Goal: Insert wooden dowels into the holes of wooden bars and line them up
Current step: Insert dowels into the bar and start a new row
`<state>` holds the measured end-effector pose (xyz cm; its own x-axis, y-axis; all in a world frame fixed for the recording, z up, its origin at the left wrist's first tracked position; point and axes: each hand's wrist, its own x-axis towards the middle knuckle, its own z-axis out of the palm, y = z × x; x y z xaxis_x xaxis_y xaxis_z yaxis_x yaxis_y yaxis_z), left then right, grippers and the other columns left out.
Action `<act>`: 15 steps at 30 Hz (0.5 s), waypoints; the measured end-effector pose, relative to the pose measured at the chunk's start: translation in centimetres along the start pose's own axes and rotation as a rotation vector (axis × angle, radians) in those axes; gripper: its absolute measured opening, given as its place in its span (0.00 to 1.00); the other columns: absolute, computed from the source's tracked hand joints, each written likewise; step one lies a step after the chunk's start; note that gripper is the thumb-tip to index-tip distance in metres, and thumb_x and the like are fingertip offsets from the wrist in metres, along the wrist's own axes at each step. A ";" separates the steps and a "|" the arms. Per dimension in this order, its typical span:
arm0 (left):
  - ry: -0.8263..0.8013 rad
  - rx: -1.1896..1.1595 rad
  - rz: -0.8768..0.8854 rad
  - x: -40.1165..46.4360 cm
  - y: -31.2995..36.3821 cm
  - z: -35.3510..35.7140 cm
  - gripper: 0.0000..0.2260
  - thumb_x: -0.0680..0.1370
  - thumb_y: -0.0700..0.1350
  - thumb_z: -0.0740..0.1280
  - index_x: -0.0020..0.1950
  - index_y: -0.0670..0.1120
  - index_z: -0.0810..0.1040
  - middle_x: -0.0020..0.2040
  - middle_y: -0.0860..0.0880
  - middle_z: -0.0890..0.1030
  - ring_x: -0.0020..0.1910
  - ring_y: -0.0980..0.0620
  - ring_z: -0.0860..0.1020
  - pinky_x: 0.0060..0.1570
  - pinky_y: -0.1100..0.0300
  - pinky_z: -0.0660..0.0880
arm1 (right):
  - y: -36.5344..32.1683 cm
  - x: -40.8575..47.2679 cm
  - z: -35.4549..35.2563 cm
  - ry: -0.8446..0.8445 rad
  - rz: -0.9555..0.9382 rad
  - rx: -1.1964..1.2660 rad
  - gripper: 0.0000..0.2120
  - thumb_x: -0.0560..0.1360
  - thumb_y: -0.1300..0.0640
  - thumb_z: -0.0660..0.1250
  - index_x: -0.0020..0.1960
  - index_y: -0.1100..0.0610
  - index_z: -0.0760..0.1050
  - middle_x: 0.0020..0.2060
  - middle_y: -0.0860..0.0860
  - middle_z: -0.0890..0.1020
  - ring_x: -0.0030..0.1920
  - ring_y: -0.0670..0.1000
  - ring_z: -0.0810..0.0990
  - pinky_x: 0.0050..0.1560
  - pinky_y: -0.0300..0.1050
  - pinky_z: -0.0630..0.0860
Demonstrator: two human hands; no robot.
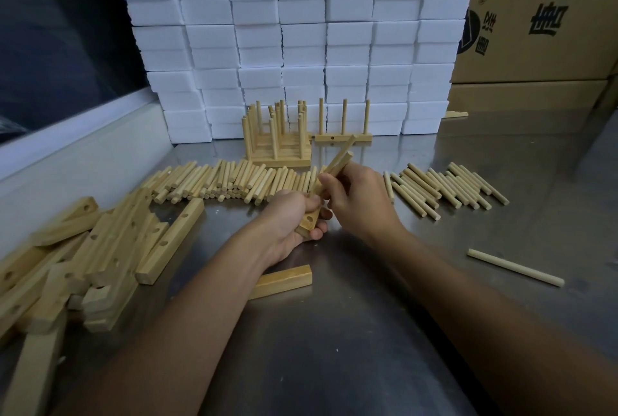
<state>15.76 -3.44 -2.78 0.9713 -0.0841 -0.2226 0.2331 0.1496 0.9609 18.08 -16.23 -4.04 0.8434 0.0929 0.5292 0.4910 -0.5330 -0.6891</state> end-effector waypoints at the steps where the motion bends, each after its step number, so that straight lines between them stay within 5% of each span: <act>1: -0.003 -0.007 -0.003 0.0 0.0 0.0 0.08 0.83 0.35 0.56 0.51 0.36 0.74 0.35 0.41 0.75 0.26 0.50 0.72 0.20 0.63 0.67 | 0.0 -0.1 0.1 0.021 -0.007 -0.011 0.11 0.81 0.53 0.65 0.47 0.61 0.79 0.36 0.52 0.83 0.36 0.46 0.82 0.38 0.41 0.79; 10: 0.044 -0.179 -0.077 0.2 0.3 -0.4 0.09 0.83 0.38 0.55 0.59 0.37 0.71 0.39 0.42 0.75 0.28 0.50 0.71 0.20 0.64 0.67 | 0.9 -0.5 -0.6 0.053 -0.035 -0.242 0.14 0.80 0.47 0.65 0.46 0.56 0.80 0.37 0.48 0.81 0.38 0.49 0.79 0.42 0.51 0.79; 12: 0.058 -0.192 -0.085 0.3 0.4 -0.5 0.08 0.83 0.38 0.55 0.60 0.37 0.70 0.39 0.42 0.75 0.29 0.50 0.70 0.20 0.64 0.66 | 1.1 -0.2 -1.1 0.127 -0.042 -0.430 0.12 0.80 0.49 0.63 0.49 0.56 0.80 0.43 0.50 0.81 0.45 0.52 0.79 0.48 0.51 0.77; 15: 0.069 -0.192 -0.086 0.2 0.4 -0.5 0.08 0.83 0.37 0.55 0.60 0.38 0.70 0.39 0.42 0.76 0.30 0.50 0.71 0.20 0.64 0.67 | 1.7 -0.1 -1.7 0.007 0.144 -0.682 0.15 0.79 0.48 0.62 0.62 0.53 0.76 0.60 0.53 0.76 0.62 0.55 0.73 0.64 0.55 0.67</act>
<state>16.09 -2.93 -2.52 0.9469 -0.0381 -0.3192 0.3134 0.3301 0.8904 18.49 -18.58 -4.46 0.8875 -0.0224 0.4603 0.1260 -0.9490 -0.2891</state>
